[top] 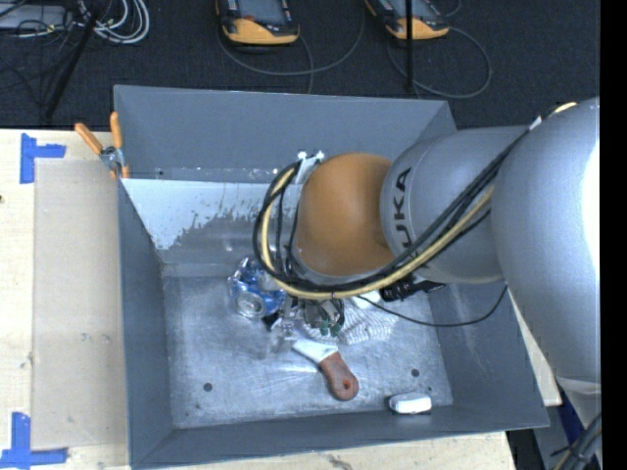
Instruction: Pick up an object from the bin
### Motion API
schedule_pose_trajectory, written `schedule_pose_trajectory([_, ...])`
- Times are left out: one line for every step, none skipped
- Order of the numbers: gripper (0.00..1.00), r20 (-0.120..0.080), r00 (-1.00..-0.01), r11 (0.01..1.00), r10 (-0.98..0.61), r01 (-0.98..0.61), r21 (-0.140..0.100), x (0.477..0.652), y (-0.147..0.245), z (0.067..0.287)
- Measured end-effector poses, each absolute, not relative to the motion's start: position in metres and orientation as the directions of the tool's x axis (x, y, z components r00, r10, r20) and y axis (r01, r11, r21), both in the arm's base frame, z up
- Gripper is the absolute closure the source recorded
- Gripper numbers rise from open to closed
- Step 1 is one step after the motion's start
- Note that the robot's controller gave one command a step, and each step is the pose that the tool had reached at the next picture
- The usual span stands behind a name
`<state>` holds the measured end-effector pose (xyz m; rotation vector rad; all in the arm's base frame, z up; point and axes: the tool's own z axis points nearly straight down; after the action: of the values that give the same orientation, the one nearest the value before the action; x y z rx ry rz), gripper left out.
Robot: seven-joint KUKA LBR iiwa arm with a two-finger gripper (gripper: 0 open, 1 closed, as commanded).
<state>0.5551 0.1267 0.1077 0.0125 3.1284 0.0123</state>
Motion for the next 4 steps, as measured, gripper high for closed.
schedule_pose_trajectory([0.0, -0.028, -0.999, 1.0, 0.016, 0.016, 0.007, 0.573, 0.114, 0.097])
schedule_pose_trajectory([1.0, -0.004, -0.975, 0.975, -0.223, -0.223, 0.001, 0.56, 0.113, 0.104])
schedule_pose_trajectory([1.0, -0.003, -0.975, 0.975, -0.223, -0.223, 0.001, 0.56, 0.113, 0.104])
schedule_pose_trajectory([1.0, -0.001, -0.968, 0.968, -0.251, -0.251, 0.0, 0.563, 0.102, 0.232])
